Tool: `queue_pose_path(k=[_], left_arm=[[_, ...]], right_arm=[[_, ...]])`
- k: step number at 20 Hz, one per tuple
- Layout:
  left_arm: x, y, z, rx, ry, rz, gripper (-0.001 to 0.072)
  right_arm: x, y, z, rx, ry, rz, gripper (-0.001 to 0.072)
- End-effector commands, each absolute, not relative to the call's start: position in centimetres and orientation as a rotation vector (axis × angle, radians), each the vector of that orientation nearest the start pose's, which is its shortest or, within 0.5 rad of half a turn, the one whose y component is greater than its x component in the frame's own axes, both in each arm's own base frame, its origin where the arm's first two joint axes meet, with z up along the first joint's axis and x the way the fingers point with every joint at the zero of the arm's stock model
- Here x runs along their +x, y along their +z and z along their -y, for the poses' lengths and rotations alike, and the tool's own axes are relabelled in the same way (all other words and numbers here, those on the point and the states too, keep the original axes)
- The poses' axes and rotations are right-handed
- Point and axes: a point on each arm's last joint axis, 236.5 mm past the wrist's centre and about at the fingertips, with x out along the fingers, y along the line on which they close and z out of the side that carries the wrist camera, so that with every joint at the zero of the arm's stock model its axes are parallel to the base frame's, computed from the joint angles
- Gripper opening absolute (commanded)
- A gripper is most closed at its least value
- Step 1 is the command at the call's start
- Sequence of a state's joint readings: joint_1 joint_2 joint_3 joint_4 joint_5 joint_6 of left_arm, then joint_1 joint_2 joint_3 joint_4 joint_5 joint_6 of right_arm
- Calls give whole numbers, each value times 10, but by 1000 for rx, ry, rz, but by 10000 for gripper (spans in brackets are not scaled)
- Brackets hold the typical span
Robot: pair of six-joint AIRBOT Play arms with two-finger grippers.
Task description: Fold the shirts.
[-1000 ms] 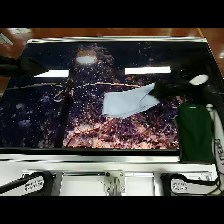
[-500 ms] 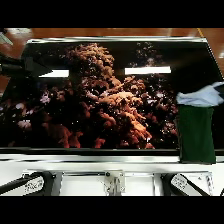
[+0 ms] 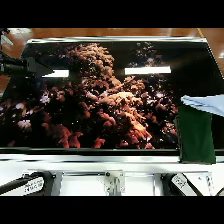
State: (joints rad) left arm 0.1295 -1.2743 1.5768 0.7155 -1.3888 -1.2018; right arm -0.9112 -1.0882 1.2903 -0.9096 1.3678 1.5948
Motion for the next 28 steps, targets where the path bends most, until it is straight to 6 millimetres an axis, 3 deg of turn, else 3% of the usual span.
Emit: queue_pose_path(k=[1, 3, 6, 11, 14, 15, 16, 17, 18, 21, 23, 24, 25, 27, 28], left_arm=[[407, 223, 124, -311, -720, -832, 40], [407, 223, 124, -302, -724, -829, 40], [407, 223, 124, -302, -725, -828, 40], [407, 223, 125, -297, -727, -826, 40], [407, 223, 124, -299, -726, -827, 40], [407, 223, 125, -299, -727, -827, 40], [407, 223, 126, -298, -729, -827, 40], [406, 223, 127, -297, -731, -828, 40], [406, 223, 128, -296, -735, -828, 40], [408, 217, 125, -282, -718, -841, 38], [413, 187, 102, -185, -561, -929, 37], [413, 166, 86, -101, -443, -1000, 37], [413, 150, 73, -20, -338, -1053, 37], [411, 131, 71, 122, -238, -1113, 56], [409, 123, 85, 164, -265, -1136, 200]], right_arm=[[287, 150, 164, 972, -357, -915, 67], [250, 127, 156, 933, -412, -1108, 67], [199, 103, 160, 831, -529, -1337, 67], [166, 50, 143, 884, -549, -1519, 67], [142, 23, 151, 847, -630, -1598, 68], [141, 17, 155, 831, -648, -1596, 109], [141, 15, 161, 813, -666, -1584, 341], [142, 14, 166, 789, -670, -1574, 643], [143, 14, 167, 772, -657, -1571, 662], [168, 33, 190, 678, -634, -1449, 652], [213, 71, 211, 612, -606, -1243, 652], [245, 95, 211, 564, -553, -1132, 653], [274, 116, 204, 515, -490, -1047, 653], [325, 138, 159, 407, -328, -967, 655], [343, 138, 127, 345, -239, -979, 656]])
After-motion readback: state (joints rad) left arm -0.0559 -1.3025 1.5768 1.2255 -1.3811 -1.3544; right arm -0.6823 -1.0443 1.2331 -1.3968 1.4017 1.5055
